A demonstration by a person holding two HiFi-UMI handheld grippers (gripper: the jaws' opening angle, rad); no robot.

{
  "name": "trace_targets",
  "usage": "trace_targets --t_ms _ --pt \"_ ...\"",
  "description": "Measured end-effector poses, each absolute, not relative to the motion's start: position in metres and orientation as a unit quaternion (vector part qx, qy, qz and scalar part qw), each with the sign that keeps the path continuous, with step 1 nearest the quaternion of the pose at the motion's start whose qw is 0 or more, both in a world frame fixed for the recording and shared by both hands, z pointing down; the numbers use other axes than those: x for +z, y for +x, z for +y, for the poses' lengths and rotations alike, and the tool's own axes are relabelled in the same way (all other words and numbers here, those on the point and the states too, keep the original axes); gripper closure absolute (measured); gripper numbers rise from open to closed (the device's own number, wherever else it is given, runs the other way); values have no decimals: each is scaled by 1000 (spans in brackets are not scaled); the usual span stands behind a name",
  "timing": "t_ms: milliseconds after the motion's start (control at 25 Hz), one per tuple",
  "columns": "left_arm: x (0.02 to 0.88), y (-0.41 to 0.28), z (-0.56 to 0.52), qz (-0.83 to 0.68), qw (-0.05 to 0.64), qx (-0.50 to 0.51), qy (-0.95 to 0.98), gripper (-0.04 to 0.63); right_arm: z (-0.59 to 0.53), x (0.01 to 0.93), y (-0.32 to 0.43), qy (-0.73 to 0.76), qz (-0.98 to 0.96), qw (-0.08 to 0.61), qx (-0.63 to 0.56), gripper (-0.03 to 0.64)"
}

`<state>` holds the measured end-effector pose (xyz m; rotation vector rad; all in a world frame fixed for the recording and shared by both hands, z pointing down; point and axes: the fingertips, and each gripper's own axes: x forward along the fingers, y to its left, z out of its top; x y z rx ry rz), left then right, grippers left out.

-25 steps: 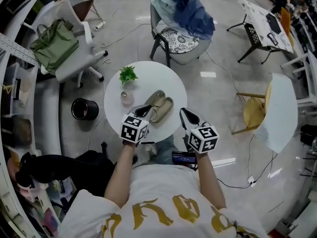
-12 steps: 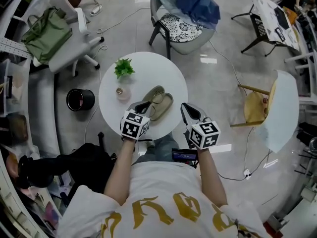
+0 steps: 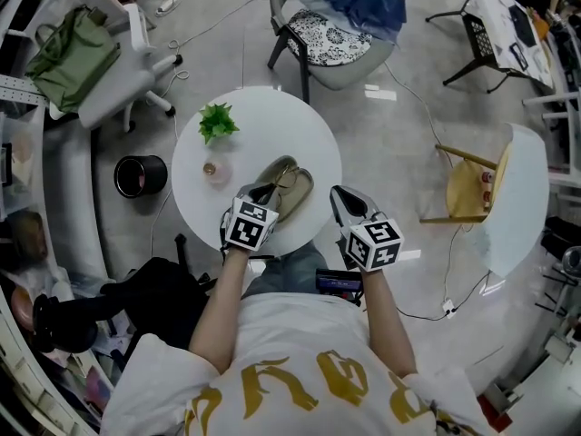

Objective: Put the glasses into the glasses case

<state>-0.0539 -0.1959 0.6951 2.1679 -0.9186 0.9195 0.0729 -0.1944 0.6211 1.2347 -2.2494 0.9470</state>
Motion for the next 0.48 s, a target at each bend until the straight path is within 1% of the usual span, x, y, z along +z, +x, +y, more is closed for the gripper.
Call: trace_targets --t_ms 320,480 --pt "725 -52 -193 -338 286 415 795 575 -201 630 84 444 -799 209 347 589" --pt "731 -54 -196 -339 277 433 788 574 -203 631 86 442 -800 210 347 589"
